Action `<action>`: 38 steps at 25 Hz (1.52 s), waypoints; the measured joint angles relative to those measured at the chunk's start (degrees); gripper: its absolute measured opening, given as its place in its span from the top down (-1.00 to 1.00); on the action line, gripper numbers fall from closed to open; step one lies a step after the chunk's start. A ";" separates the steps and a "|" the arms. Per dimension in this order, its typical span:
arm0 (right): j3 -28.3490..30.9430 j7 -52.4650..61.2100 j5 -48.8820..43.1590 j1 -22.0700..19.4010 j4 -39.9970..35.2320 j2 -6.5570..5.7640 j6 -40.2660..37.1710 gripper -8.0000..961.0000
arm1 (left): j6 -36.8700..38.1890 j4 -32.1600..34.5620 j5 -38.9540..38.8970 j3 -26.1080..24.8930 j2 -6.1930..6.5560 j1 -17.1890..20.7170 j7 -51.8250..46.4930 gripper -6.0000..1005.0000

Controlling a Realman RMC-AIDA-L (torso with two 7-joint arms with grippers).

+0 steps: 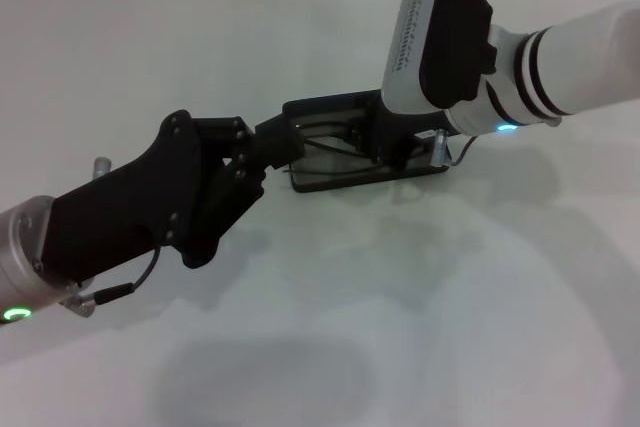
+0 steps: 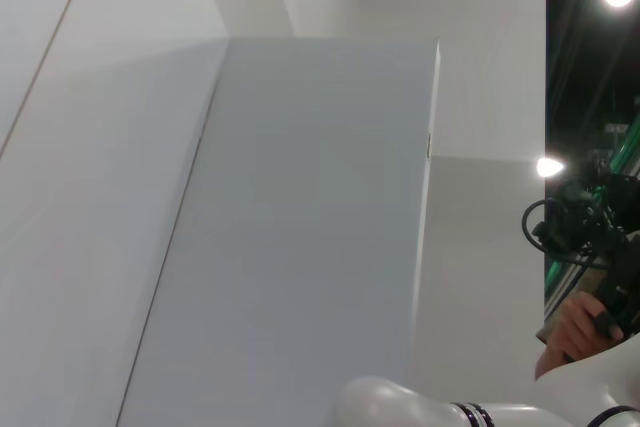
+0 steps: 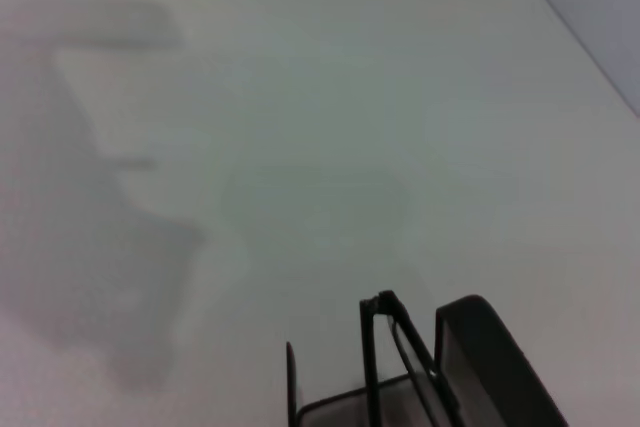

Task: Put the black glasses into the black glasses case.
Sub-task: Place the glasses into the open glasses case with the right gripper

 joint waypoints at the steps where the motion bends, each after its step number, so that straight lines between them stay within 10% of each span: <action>1: -0.02 0.21 0.00 0.00 -0.01 0.00 0.01 0.60 | 0.00 0.00 0.01 0.05 0.01 0.01 0.00 0.91; 38: -1.73 3.09 -18.58 0.36 -4.50 0.00 -4.68 0.58 | -0.70 0.00 1.31 -0.19 -0.27 0.08 0.70 0.91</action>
